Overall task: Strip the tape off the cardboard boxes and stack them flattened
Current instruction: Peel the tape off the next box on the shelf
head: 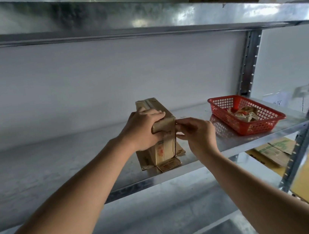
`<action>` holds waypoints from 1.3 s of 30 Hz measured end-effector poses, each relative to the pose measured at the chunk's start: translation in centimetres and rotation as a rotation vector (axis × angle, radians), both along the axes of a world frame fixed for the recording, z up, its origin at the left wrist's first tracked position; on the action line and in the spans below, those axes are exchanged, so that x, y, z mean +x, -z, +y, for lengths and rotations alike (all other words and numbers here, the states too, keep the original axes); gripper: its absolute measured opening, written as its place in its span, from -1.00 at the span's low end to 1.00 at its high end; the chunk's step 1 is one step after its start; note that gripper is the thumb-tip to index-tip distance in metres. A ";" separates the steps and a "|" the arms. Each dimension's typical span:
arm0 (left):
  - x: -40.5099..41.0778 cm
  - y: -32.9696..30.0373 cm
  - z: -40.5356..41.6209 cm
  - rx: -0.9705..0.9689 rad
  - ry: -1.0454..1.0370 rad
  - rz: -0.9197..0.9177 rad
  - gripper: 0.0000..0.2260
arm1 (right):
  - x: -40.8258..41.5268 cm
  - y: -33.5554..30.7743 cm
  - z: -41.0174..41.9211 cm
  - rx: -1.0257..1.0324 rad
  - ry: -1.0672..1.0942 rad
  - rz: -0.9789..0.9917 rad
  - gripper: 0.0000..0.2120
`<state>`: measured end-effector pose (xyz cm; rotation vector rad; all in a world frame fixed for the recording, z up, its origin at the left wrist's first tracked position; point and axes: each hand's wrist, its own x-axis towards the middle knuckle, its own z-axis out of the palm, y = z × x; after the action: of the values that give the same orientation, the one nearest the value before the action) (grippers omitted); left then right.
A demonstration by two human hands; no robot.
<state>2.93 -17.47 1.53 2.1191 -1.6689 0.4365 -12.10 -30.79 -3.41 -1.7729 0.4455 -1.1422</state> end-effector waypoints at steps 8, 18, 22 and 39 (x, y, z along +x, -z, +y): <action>1.0 -1.5 1.4 0.140 0.055 0.188 -0.33 | -0.3 -0.4 -0.5 -0.090 -0.032 0.011 -0.70; 0.6 -1.7 0.1 0.149 0.056 0.165 -0.41 | -1.3 -4.3 -4.1 -0.828 -0.011 0.318 -0.88; 0.4 -0.9 -0.7 0.141 0.007 0.132 -0.41 | -2.2 -7.1 -5.6 -1.110 0.048 0.395 -0.85; -0.4 0.0 -4.6 0.068 -0.068 0.047 -0.36 | -1.8 -4.7 -7.1 -0.545 -0.245 0.105 -0.89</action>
<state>2.57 -22.11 1.55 2.2234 -1.6111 0.3522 -13.92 -37.93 1.33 -2.2906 -0.0380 -1.0594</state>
